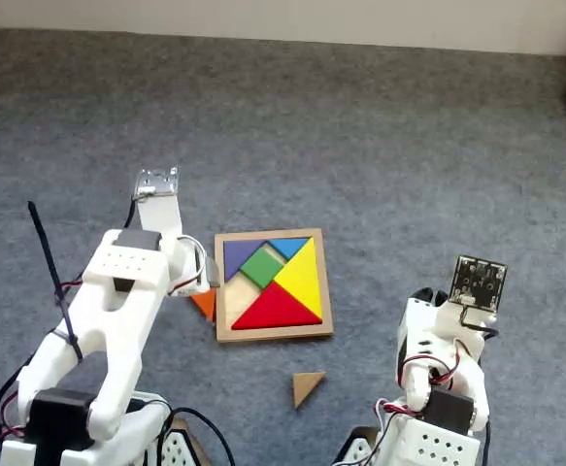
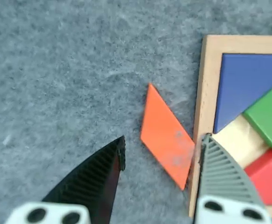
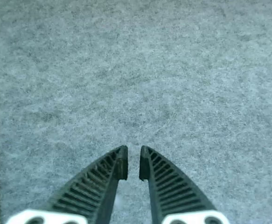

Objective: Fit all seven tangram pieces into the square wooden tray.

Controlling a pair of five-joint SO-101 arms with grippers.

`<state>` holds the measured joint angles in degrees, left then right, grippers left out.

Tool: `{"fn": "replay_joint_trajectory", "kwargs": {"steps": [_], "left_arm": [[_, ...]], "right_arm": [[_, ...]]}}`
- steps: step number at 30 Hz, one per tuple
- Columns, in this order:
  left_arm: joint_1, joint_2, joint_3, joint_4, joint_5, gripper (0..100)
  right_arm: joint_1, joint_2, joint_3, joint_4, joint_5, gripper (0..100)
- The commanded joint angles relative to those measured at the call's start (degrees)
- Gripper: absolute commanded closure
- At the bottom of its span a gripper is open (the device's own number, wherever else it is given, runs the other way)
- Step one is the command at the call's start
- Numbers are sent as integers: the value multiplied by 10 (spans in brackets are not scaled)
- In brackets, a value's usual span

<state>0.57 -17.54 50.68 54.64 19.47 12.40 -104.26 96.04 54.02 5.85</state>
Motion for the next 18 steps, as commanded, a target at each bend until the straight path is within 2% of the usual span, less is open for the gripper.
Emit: {"fn": "replay_joint_trajectory", "kwargs": {"steps": [1,9,18], "left_arm": [[-5,-17,7,-16,9,748],[-10,-17,35,-43,9,748],[-59,-17,24,-52,10,748]], "right_arm": [[-7,-2,59,-2,-2,944],[-7,-2,59,-2,-2,944],[-7,-2,59,-2,-2,944]]}}
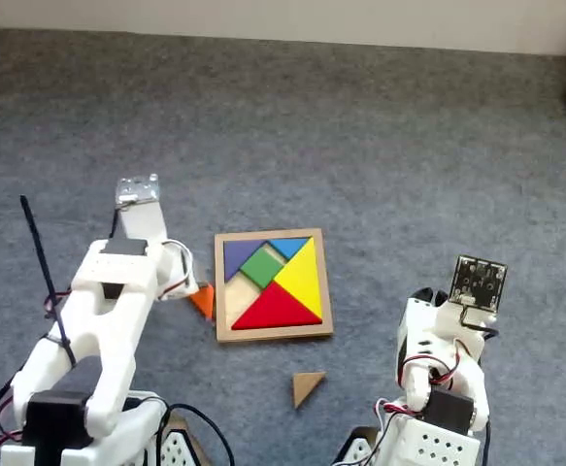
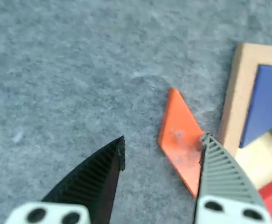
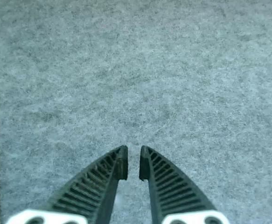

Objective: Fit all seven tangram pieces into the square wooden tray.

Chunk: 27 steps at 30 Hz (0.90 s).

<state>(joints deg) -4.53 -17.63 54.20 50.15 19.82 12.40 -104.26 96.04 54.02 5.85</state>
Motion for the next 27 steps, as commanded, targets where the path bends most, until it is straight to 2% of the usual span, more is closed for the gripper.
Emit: {"fn": "replay_joint_trajectory", "kwargs": {"steps": [1,6,14,23,27], "left_arm": [[-7,-16,-12,-7,6,748],[-6,-16,-14,-8,28,748],[66,-16,-15,-18,31,748],[66,44,-43,-13,26,748],[43,22,-102,74,26,748]], "right_arm": [[-7,-2,59,-2,-2,944],[-7,-2,59,-2,-2,944],[-7,-2,59,-2,-2,944],[-7,-2,59,-2,-4,944],[-8,-7,58,-2,-3,943]]}}
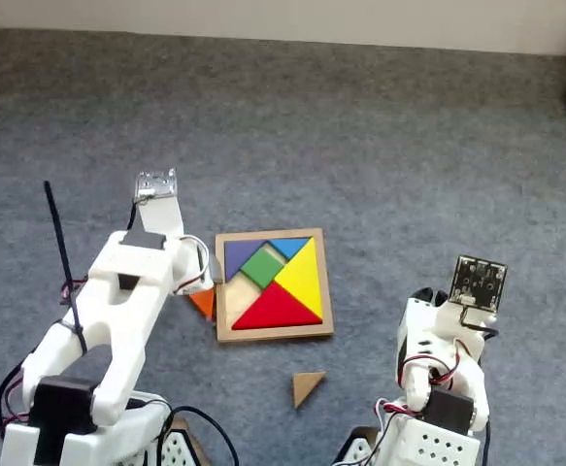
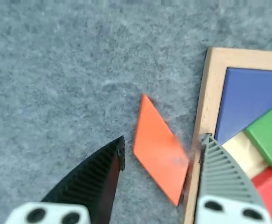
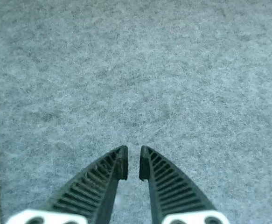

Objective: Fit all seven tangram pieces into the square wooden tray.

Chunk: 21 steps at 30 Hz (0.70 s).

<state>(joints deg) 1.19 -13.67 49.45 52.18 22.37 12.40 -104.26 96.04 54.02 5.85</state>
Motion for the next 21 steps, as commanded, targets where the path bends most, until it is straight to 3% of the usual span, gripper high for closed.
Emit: {"fn": "replay_joint_trajectory", "kwargs": {"steps": [1,4,7,15,21], "left_arm": [[-22,-30,-70,75,1,748],[-46,-80,-92,113,0,748],[-67,-141,-87,120,-1,748],[-128,-305,-30,116,-2,755],[-163,-365,20,114,-84,938]], "right_arm": [[-8,-7,58,-2,-2,940],[-8,-4,45,-2,1,939],[-23,-2,-7,-2,51,939],[-138,0,-118,81,84,938],[-177,129,-262,116,84,938]]}}
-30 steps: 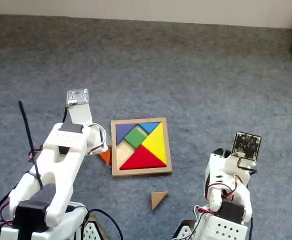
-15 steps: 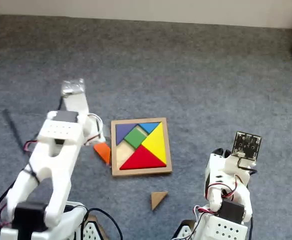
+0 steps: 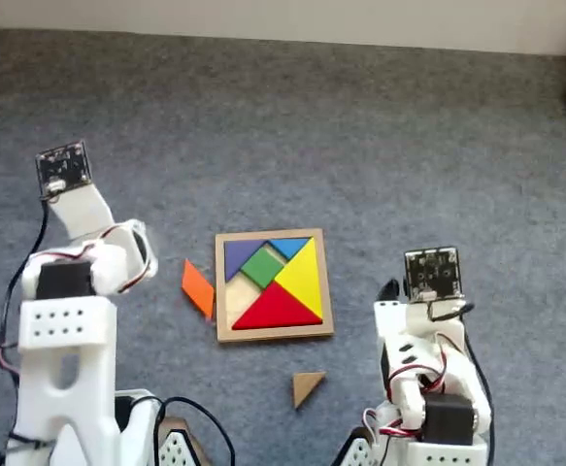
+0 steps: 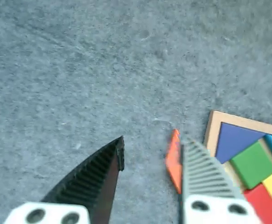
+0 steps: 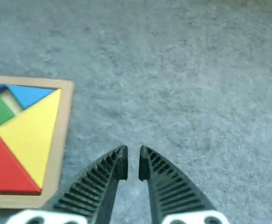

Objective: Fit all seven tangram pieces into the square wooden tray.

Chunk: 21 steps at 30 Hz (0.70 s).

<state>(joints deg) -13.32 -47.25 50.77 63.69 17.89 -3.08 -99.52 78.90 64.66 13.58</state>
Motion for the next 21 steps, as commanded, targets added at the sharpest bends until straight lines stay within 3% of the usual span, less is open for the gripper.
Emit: {"fn": "replay_joint_trajectory", "kwargs": {"steps": [1,9,16,21], "left_arm": [[-23,-36,14,-5,-55,966],[-73,-49,119,-71,-85,979],[-88,-49,181,-135,-85,979],[-88,-44,182,-135,-85,979]], "right_arm": [[-29,120,-119,15,4,938],[-118,332,-262,89,2,938],[-239,311,-158,88,-4,896],[-298,282,-123,100,-83,862]]}}
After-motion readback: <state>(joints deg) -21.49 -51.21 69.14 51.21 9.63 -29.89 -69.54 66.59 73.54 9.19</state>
